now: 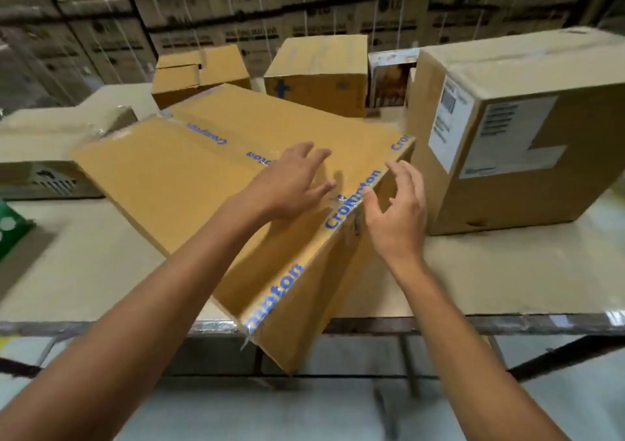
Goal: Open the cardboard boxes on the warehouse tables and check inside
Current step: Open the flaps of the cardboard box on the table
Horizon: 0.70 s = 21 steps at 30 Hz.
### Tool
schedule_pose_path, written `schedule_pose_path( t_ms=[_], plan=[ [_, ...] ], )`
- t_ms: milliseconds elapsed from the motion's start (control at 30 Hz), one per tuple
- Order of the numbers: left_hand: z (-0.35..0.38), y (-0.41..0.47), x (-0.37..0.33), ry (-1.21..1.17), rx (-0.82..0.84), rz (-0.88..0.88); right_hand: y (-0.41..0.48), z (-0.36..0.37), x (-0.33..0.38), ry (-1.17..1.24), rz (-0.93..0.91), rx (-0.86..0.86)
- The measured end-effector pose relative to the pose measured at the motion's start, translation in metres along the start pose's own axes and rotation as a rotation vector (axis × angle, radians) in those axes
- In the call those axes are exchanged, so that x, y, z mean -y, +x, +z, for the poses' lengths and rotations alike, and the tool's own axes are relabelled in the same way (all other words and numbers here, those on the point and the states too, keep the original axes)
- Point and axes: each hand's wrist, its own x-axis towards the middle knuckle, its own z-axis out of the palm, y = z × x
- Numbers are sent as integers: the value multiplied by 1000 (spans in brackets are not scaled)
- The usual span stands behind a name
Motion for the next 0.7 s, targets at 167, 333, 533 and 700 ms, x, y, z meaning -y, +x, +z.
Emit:
schedule_pose_path(
  t_ms=[167, 333, 533, 700],
  plan=[
    [-3, 67, 14, -12, 57, 37, 66, 20, 2, -134, 169, -63],
    [32, 102, 18, -50, -4, 38, 118, 29, -32, -201, 396, 155],
    [46, 114, 31, -62, -12, 57, 117, 31, -39, 126, 532, 104],
    [45, 105, 34, -59, -25, 125, 101, 32, -34, 176, 540, -16]
  ],
)
